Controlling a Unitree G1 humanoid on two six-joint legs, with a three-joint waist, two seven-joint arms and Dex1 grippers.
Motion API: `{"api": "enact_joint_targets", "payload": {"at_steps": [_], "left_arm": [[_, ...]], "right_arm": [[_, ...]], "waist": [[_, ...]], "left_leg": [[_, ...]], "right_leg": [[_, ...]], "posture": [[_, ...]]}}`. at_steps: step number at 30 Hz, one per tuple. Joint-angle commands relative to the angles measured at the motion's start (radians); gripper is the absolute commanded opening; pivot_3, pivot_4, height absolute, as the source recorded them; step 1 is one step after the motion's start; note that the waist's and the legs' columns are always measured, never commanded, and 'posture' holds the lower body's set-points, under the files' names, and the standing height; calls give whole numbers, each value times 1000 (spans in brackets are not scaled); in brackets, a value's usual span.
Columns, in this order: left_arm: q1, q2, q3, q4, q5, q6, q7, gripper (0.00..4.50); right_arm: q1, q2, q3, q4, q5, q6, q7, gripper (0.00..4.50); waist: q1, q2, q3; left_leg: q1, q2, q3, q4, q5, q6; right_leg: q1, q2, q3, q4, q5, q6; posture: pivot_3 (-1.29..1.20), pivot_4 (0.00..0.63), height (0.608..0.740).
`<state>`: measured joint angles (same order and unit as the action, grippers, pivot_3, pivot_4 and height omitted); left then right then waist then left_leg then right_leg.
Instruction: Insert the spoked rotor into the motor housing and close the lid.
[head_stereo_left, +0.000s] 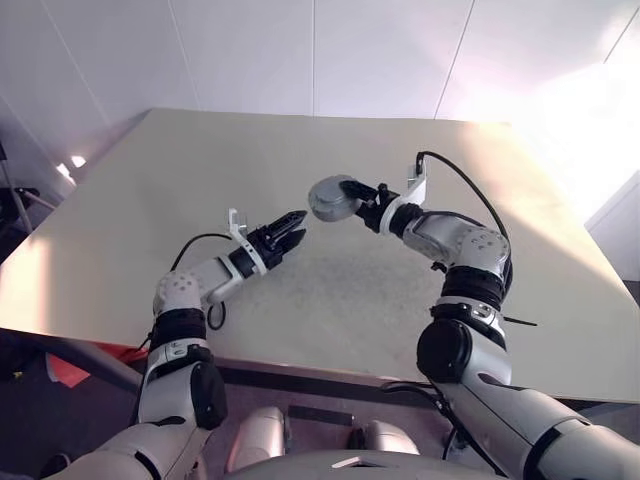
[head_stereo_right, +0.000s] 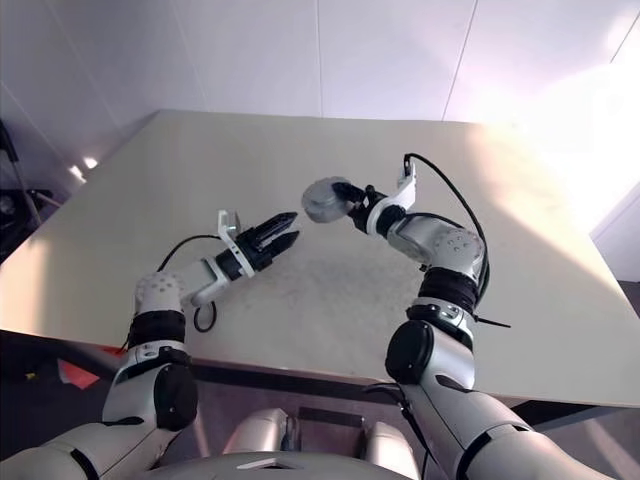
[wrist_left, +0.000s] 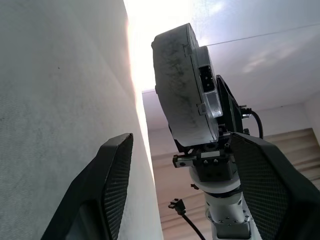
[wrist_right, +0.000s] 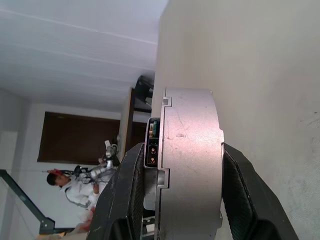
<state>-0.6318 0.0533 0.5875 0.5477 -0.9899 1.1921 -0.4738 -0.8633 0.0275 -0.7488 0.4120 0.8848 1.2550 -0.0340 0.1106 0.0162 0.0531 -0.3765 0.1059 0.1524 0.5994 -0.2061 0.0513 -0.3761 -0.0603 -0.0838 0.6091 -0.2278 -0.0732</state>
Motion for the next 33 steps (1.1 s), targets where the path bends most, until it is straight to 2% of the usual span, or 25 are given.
{"api": "enact_joint_targets", "payload": {"at_steps": [1,8,24,27,28,29,33], "left_arm": [[-55,-20,39,25,-93,38,3,3308],[-95,-37,21,122,-68,4,-2,3308],[-121,-22,7,155,-47,-70,-29,3308],[-118,-25,1,150,-41,-88,-27,2730],[-117,-26,0,149,-42,-90,-27,2361],[-116,-26,0,148,-43,-91,-28,2187],[-115,-28,-5,150,-45,-92,-26,2169]], "right_arm": [[-12,37,46,-99,89,60,2,2150],[13,58,69,-150,132,83,-21,2150],[15,19,89,-114,124,41,-18,2150],[13,14,93,-108,125,36,-17,2150],[12,13,95,-108,127,35,-17,2150],[12,13,97,-107,128,33,-17,2150],[12,10,103,-104,134,27,-18,2150]], "waist": [[-1,-1,0],[13,-1,1],[15,-1,1],[15,-2,1],[15,-2,1],[16,-2,1],[15,-2,1]], "left_leg": [[0,0,0,0,0,0],[1,0,0,0,0,0],[1,1,0,0,0,-1],[1,1,0,0,0,-1],[1,1,0,0,0,-1],[1,1,0,0,0,-1],[1,1,0,0,0,-1]], "right_leg": [[0,0,0,0,0,0],[1,0,0,-1,0,1],[1,0,0,0,2,4],[1,0,0,0,2,4],[1,0,0,0,2,4],[1,0,0,0,2,4],[2,0,0,0,2,4]], "posture": [[0,0,740],[0,0,740],[0,0,740],[0,0,740],[0,0,740],[0,0,740],[0,0,740]]}}
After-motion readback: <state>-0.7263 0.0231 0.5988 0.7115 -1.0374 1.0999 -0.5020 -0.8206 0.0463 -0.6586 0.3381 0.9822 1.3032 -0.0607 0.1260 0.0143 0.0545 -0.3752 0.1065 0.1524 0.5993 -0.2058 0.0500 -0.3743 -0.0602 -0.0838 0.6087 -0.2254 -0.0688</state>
